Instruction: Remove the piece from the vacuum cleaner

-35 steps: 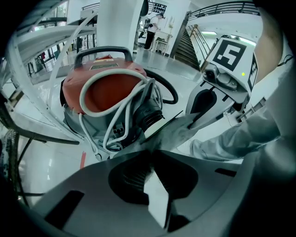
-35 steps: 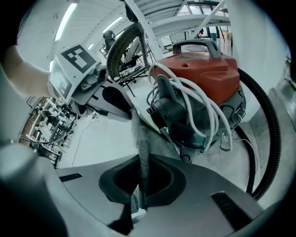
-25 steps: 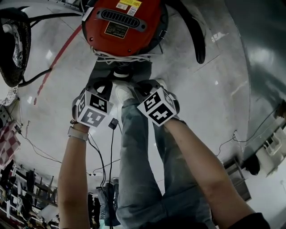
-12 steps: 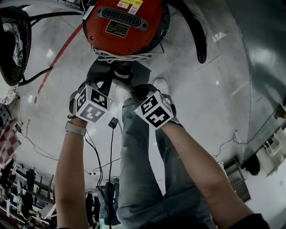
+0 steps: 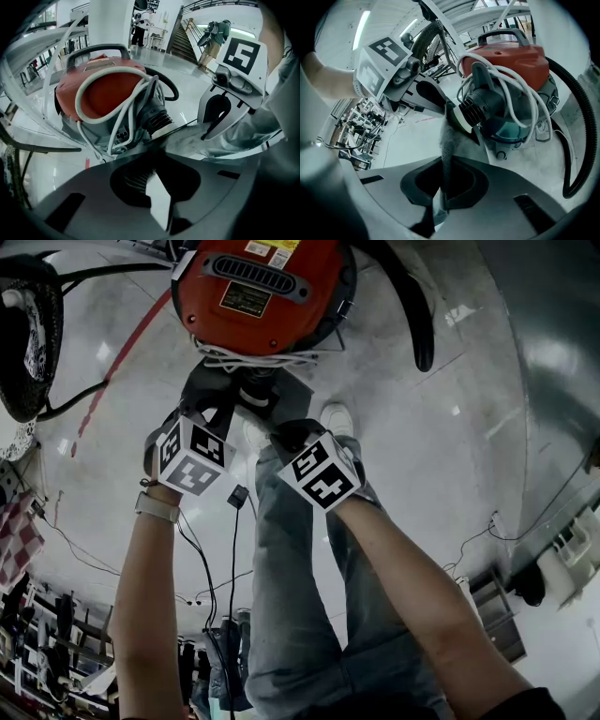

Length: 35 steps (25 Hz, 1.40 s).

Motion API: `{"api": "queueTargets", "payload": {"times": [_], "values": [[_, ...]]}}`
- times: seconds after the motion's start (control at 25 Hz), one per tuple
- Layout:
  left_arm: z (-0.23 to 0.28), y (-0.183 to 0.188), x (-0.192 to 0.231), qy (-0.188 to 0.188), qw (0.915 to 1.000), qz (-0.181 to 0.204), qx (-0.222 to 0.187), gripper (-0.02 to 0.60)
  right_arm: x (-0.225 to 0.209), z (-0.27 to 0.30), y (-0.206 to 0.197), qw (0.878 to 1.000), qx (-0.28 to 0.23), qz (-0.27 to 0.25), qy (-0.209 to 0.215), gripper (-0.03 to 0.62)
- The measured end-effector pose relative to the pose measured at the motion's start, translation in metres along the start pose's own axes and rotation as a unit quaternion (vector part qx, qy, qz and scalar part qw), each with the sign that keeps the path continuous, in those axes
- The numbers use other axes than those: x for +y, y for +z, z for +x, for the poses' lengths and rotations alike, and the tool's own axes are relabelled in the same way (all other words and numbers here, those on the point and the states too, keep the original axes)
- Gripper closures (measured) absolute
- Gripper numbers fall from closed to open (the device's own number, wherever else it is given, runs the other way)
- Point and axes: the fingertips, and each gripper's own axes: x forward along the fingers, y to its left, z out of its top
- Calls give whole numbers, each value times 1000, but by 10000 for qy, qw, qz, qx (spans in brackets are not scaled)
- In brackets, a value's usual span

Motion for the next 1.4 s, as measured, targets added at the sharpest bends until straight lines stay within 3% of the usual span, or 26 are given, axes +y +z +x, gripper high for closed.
{"api": "queueTargets", "payload": {"times": [1.4], "values": [[-5,-12,-15,27,9988,-494,-69,541,-5,1,-7,10000,77,-33,-54,556]]}}
